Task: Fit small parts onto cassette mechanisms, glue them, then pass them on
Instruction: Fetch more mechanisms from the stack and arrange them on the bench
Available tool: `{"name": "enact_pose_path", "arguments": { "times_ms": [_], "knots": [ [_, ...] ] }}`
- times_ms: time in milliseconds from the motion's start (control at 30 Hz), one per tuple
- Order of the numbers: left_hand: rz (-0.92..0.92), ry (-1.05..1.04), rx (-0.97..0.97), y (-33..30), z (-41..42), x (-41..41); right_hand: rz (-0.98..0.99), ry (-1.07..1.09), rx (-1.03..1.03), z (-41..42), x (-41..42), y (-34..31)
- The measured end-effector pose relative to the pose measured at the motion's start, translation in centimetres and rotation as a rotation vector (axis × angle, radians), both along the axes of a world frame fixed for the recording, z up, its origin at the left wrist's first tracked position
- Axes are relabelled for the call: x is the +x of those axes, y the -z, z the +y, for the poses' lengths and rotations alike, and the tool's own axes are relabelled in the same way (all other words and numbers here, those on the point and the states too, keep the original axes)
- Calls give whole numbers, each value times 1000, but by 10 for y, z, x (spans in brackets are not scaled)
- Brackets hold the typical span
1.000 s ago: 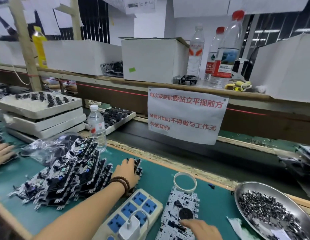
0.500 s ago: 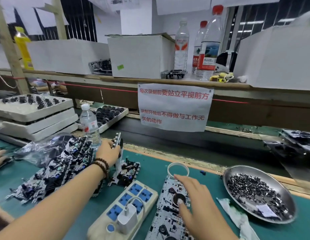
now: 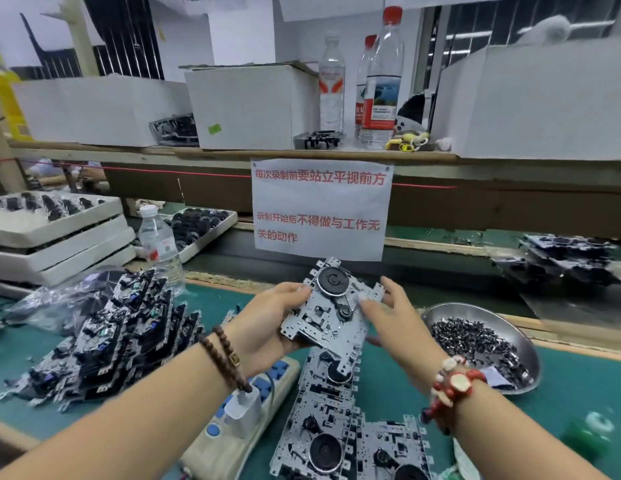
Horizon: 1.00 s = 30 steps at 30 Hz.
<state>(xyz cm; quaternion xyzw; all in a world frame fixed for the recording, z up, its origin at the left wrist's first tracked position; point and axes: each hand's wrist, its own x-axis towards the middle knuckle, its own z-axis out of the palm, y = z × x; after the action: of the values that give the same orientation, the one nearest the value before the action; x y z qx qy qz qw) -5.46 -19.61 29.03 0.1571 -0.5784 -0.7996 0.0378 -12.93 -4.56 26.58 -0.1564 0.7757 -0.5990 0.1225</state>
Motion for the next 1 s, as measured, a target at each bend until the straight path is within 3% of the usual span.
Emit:
{"name": "enact_pose_path", "arguments": {
  "times_ms": [67,133,233,300,367,467,533,667,800,1000],
  "knots": [
    [-9,46,-3,2,9,-3,-205,5,-135,6,-5,1],
    [-42,101,-48,5,18,-8,-248,6,-202,13,-8,3],
    [-152,185,-397,13,24,-15,-150,-5,-144,25,-14,2],
    [-173,110,-687,17,22,-21,-12,-50,6,32,-19,-6],
    [-26,41,-919,18,19,-23,214,-162,344,37,-25,-19],
    [178,215,-1209,18,21,-26,516,-393,770,31,-26,-37],
    [172,344,-1194,19,25,-29,604,-498,881,21,-24,-43],
    [121,313,-955,32,21,-36,724,-560,1026,7,-28,-42],
    [-38,323,-611,51,17,-37,706,-461,840,13,-41,-34],
    [-244,158,-449,81,12,-40,413,-197,670,56,-57,26]
  ]
}}
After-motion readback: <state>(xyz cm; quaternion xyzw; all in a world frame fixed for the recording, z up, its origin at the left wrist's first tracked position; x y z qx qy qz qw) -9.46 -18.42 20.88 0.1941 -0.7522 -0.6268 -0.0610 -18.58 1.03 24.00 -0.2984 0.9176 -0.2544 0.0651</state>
